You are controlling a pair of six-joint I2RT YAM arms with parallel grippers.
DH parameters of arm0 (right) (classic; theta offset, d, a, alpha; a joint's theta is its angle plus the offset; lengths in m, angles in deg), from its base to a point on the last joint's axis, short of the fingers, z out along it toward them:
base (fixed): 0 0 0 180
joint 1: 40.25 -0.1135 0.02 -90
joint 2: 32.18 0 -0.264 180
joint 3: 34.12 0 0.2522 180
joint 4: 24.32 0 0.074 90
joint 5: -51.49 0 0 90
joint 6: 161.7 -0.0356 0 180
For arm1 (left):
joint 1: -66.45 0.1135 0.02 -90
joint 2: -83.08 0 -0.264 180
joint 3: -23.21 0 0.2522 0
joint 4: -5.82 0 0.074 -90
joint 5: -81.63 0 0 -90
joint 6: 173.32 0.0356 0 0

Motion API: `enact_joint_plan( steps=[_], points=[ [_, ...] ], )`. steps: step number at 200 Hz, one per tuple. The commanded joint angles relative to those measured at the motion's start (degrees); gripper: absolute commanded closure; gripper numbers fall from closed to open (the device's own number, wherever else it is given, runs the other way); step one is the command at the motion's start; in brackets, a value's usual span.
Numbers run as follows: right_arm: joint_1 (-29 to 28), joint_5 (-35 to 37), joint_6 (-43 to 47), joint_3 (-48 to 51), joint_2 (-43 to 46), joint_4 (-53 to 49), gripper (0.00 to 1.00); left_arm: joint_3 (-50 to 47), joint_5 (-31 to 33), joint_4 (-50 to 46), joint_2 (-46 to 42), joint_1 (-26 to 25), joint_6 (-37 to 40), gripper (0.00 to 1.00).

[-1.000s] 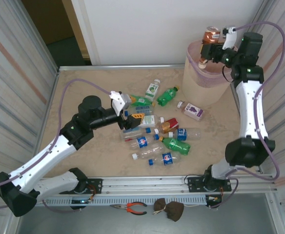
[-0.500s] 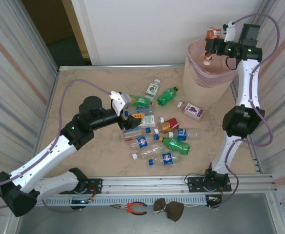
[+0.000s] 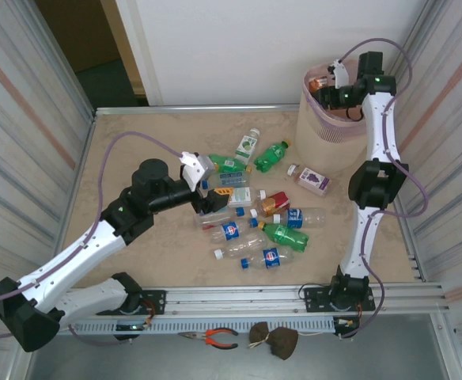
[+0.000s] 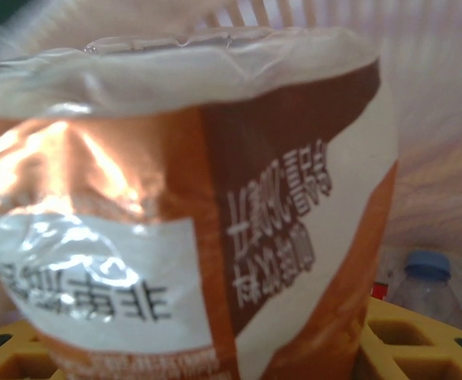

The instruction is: Put the plastic bottles in the bin

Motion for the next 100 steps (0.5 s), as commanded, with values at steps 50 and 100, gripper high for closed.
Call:
enact_joint_plan(
  steps=[50, 100],
  points=[
    [-1.5, 10.2, 5.7, -2.6, -7.4, -11.8, 0.61, -1.0, 0.8, -0.3, 0.1, -0.1, 0.3, 0.21],
    [-2.3, 15.3, 8.1, -1.1, -10.8, -14.2, 0.57, -0.2, 0.0, -1.3, 1.6, 0.0, 0.1, 0.21]
  ],
)
